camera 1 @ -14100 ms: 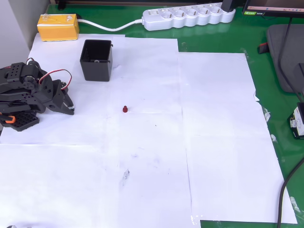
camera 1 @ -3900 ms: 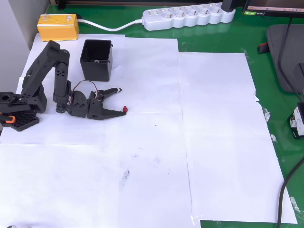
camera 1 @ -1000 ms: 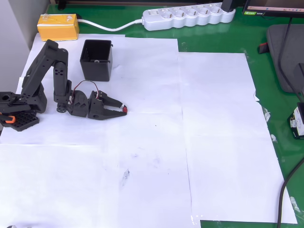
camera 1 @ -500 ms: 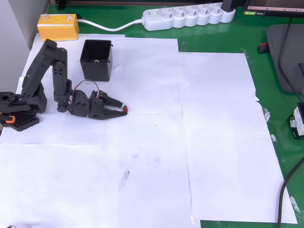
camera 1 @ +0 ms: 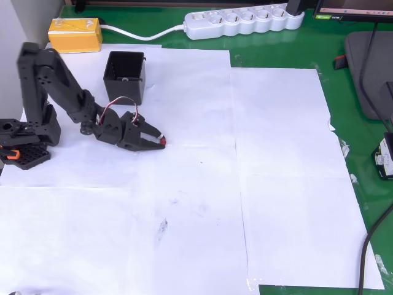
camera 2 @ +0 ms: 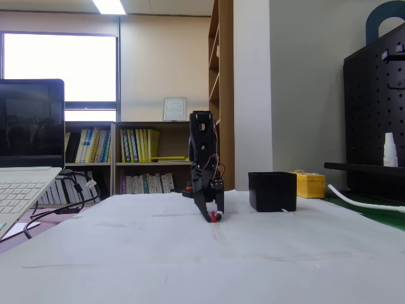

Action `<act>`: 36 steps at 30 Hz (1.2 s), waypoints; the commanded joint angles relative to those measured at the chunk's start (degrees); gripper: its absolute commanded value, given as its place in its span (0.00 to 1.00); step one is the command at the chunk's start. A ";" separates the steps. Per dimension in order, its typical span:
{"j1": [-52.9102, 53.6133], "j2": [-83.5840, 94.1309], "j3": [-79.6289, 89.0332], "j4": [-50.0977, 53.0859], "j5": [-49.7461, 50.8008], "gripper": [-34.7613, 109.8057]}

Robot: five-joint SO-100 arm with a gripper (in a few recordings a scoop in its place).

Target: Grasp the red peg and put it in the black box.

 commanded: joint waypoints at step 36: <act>-31.82 -6.24 77.17 108.19 38.23 0.24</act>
